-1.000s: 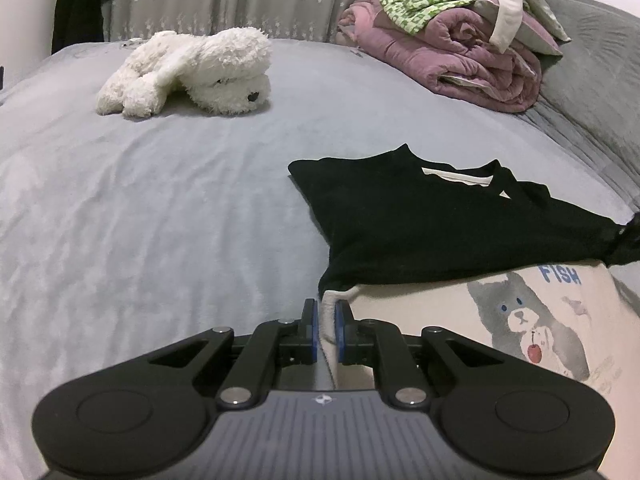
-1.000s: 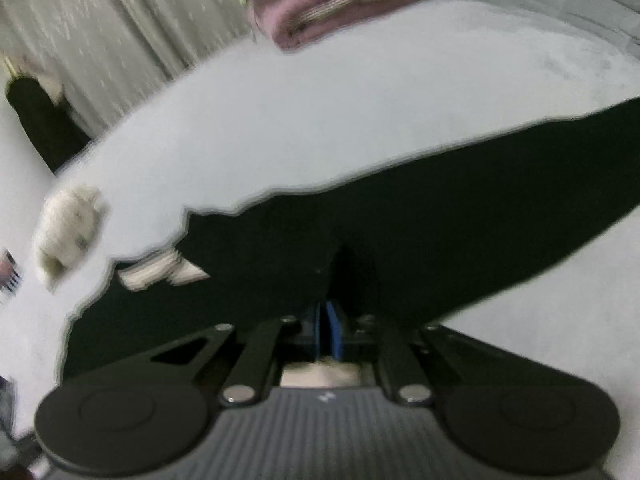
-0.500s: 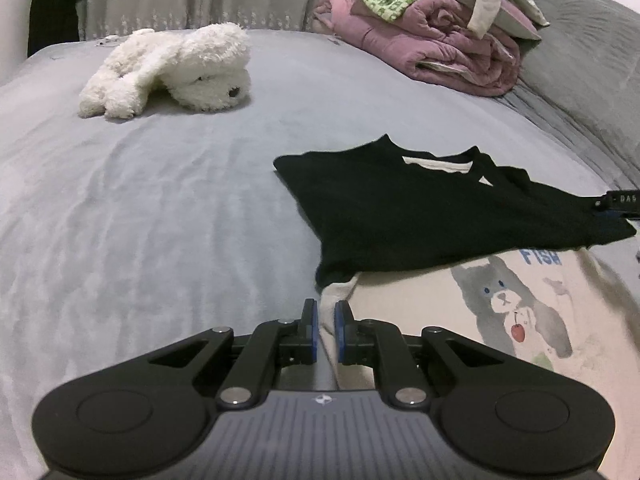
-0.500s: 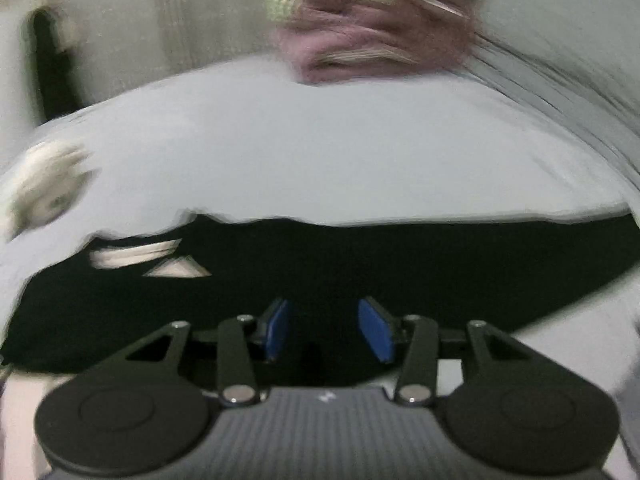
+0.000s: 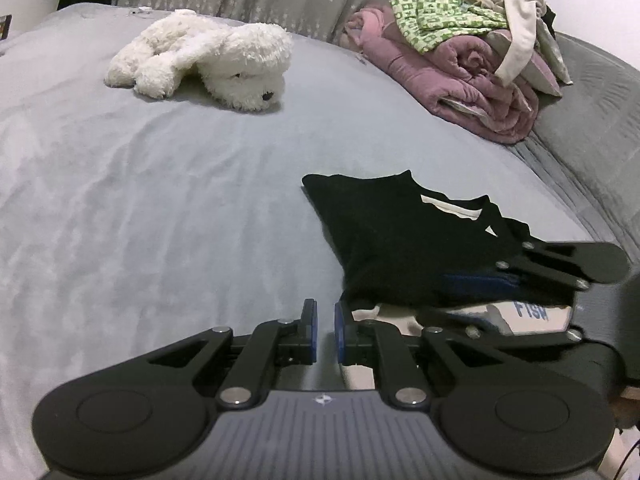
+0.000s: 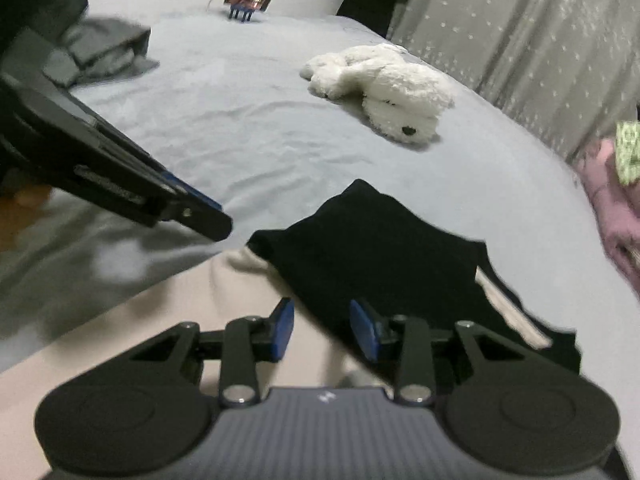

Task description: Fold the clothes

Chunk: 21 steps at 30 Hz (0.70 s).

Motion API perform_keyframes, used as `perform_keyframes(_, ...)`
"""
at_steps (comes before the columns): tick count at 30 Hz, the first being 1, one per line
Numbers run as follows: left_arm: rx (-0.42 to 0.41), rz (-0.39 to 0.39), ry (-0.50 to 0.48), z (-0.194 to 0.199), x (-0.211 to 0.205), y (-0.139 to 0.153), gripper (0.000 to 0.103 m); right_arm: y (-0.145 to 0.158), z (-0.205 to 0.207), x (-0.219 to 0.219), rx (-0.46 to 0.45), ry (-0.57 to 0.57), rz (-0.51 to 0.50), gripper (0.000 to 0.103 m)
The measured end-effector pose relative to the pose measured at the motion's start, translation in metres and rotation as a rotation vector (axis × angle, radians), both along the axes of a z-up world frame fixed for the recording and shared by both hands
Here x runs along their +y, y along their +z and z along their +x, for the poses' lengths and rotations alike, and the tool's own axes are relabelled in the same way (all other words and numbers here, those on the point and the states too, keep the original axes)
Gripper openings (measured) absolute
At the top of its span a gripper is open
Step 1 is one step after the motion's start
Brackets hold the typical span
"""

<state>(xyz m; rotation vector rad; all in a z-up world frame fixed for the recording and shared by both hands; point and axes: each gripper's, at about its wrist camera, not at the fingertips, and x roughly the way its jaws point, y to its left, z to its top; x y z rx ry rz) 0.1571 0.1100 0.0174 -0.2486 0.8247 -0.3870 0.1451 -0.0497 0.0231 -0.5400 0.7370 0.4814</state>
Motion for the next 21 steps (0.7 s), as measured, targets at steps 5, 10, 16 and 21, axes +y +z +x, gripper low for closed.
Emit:
perform_keyframes(5,0.007,0.001,0.016,0.001,0.001,0.000,0.011,-0.004,0.005,0.002,0.044,-0.051,0.037,0.007)
perform_keyframes(10,-0.006,-0.008,0.020,0.000,0.003,0.003,0.011,0.009,-0.004,-0.011,0.078,-0.136,0.148,0.007)
perform_keyframes(16,-0.017,-0.061,0.050,0.000,0.008,0.006,0.011,-0.002,-0.008,0.001,0.085,-0.110,0.058,0.010)
perform_keyframes(21,-0.007,-0.142,0.093,0.006,0.009,0.000,0.015,0.023,-0.002,-0.008,0.075,-0.045,0.197,0.028)
